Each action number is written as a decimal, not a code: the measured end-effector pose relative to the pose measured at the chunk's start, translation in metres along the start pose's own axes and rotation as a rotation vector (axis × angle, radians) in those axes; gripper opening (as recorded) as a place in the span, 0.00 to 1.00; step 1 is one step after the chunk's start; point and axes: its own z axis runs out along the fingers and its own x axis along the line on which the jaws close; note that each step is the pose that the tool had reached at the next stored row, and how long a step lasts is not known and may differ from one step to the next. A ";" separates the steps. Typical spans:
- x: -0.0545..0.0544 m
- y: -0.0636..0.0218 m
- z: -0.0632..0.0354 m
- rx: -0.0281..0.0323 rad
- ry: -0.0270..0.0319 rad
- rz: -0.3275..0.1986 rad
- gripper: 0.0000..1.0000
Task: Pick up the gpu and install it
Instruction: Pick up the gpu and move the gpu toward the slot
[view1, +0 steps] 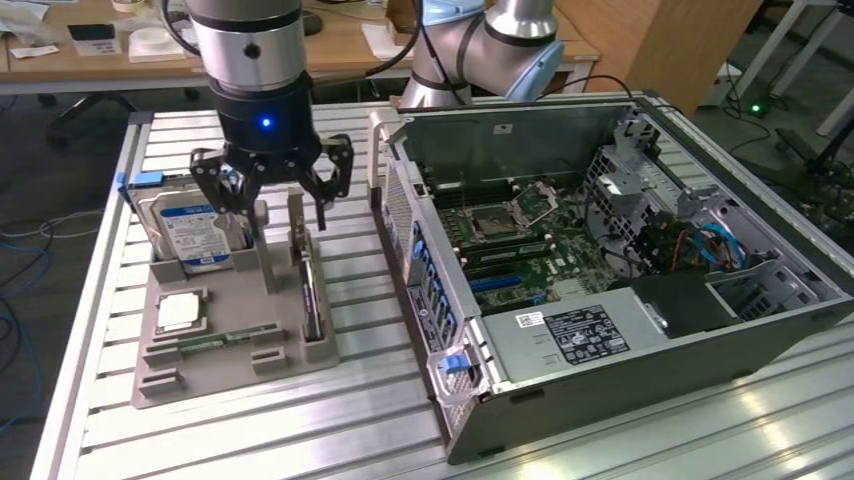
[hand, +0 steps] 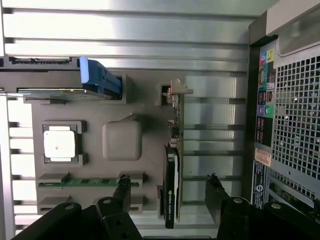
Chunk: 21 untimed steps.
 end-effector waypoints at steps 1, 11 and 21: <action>0.000 -0.0002 0.0008 0.0000 0.0000 -0.002 0.71; -0.002 -0.0020 0.0097 0.0024 -0.0003 -0.018 0.71; -0.002 -0.0037 0.0266 0.0030 -0.0003 -0.018 0.71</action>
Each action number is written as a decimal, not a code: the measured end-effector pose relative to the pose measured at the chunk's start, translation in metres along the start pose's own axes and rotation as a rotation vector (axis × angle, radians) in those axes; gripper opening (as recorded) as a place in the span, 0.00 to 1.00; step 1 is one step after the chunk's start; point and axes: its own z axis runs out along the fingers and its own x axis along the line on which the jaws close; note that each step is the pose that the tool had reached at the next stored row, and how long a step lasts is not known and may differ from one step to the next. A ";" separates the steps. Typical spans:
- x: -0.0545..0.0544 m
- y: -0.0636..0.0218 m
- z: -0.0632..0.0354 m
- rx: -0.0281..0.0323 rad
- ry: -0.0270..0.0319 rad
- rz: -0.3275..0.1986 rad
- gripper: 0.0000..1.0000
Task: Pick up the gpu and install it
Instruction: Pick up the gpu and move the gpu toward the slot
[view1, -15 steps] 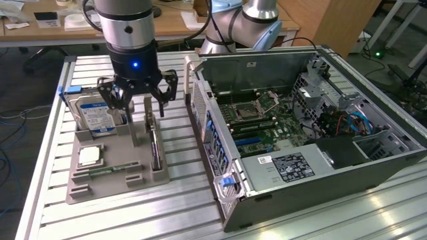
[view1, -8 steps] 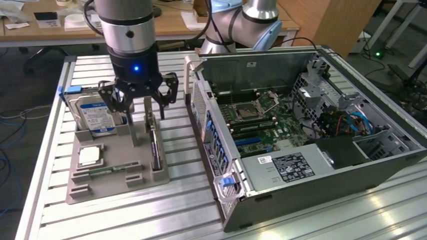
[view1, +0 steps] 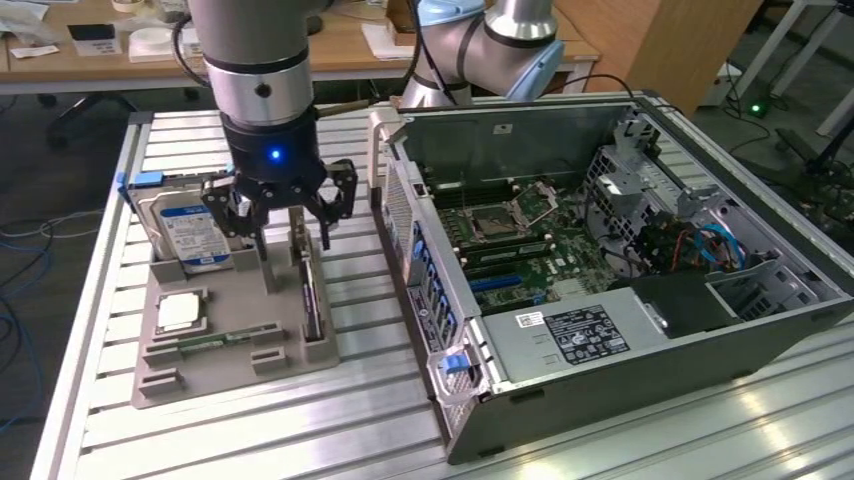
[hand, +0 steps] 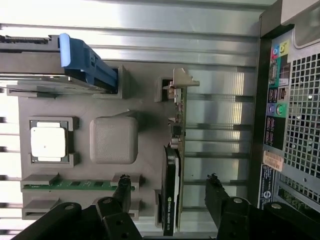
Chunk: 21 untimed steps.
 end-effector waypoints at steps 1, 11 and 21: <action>0.000 -0.0002 0.0018 0.0001 0.0001 0.000 0.71; -0.001 -0.0041 0.0188 0.0000 -0.0001 0.000 0.71; -0.001 -0.0098 0.0371 -0.0001 -0.0006 0.000 0.71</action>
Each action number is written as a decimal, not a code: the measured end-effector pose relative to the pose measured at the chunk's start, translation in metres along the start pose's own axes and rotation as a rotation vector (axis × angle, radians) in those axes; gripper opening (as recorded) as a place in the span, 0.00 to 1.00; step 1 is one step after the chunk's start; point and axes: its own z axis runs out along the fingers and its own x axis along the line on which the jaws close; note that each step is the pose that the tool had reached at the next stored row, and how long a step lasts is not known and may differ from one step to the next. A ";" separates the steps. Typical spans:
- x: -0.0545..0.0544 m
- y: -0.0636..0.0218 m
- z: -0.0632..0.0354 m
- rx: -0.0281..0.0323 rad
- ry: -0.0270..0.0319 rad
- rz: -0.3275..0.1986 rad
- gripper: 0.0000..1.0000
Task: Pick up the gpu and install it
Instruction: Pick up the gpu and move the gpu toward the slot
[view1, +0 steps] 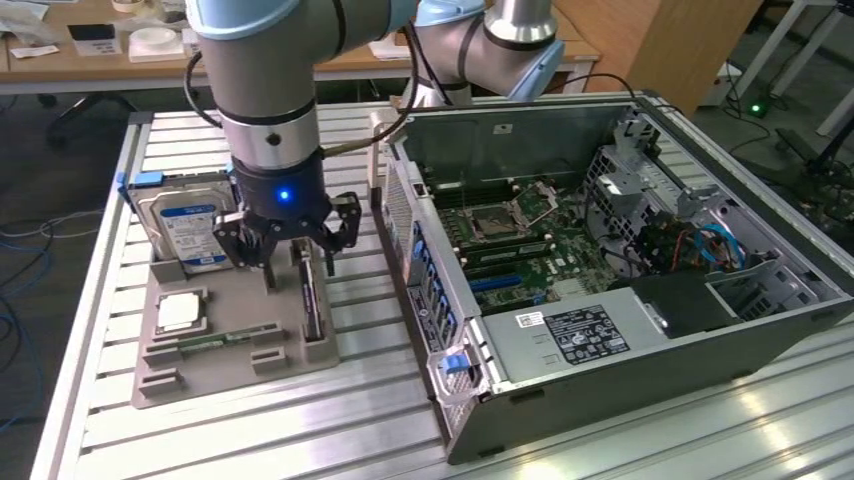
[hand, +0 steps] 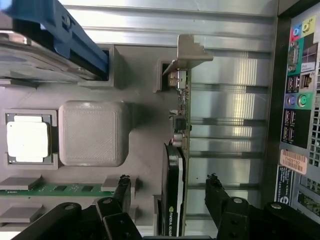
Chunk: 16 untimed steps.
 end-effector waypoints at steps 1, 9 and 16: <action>0.000 0.0000 0.0018 0.0000 0.0001 0.000 0.71; -0.003 0.0002 0.0163 0.0001 -0.0001 0.002 0.71; -0.004 0.0004 0.0291 0.0004 0.0000 0.013 0.71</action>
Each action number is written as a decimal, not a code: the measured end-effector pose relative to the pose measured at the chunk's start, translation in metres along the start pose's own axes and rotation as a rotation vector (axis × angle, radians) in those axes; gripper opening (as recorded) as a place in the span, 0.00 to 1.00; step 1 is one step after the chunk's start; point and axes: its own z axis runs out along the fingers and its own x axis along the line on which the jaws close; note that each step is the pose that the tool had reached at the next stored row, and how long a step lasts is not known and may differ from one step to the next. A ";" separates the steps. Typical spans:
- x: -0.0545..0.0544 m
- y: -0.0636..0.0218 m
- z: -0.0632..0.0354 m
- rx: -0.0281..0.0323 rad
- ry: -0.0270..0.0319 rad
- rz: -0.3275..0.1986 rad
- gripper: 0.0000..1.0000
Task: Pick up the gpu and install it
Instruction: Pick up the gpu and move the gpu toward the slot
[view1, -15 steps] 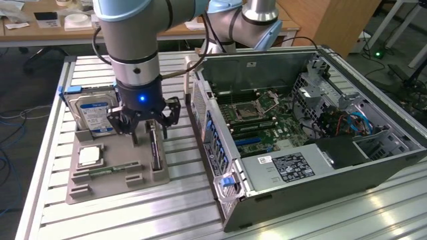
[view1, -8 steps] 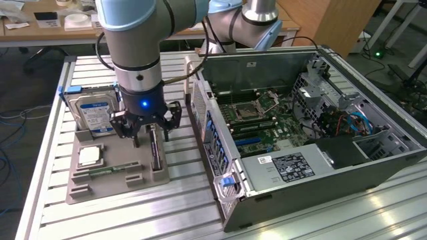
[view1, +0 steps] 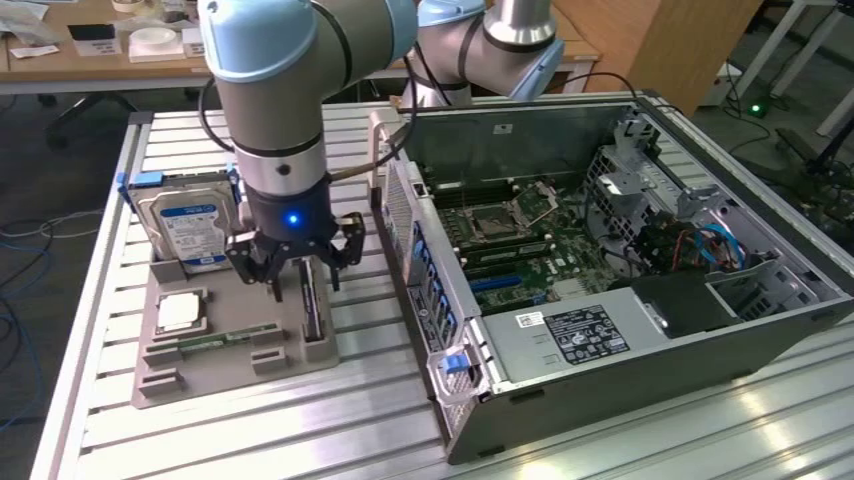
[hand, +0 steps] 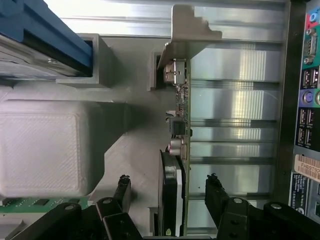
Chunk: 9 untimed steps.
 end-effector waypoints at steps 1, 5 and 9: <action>0.000 0.0000 0.0020 -0.0001 0.0000 0.000 0.71; 0.000 0.0000 0.0036 0.0005 0.0002 0.000 0.71; 0.000 0.0000 0.0037 0.0006 0.0001 0.000 0.71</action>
